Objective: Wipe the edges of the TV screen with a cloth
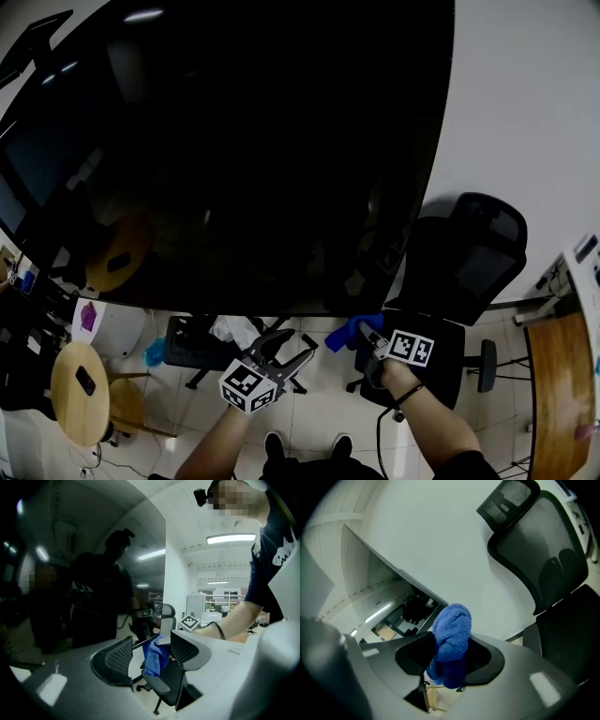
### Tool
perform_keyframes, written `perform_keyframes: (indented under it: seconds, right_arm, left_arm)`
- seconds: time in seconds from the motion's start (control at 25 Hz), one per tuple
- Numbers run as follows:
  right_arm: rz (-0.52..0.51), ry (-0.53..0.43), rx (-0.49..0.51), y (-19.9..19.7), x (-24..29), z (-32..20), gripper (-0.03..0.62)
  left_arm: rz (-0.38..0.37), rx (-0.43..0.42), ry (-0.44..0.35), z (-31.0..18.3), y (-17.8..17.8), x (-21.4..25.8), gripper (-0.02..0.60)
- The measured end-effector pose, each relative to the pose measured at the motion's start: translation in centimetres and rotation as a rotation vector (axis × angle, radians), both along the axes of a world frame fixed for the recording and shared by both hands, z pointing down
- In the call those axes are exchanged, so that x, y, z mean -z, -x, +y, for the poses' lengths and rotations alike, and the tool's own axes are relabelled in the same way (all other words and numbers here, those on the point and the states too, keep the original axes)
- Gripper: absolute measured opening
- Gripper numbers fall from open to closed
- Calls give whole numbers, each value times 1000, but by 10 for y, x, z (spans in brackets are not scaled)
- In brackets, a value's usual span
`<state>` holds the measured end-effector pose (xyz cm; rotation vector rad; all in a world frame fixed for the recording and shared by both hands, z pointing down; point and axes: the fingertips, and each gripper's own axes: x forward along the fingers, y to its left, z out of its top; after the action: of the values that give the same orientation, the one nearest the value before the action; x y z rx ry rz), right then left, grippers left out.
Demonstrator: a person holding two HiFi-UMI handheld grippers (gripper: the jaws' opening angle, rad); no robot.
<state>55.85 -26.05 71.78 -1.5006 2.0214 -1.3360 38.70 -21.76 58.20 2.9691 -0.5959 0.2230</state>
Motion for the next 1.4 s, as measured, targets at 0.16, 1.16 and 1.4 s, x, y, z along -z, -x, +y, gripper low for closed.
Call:
perform_keyframes:
  seconds: [0.16,1.16,1.4]
  right_arm:
    - [23,8,-18,24,1,-9,179]
    - [92,-43,-13,183,3,-48,179]
    - [95,-36,-1,226,3,-59,179]
  left_arm:
    - [3,-34,10,-14,23,-1,245]
    - [-14,-52,21,-57,177,-23,244]
    - [-3,-35,36,-65,220,-25,244]
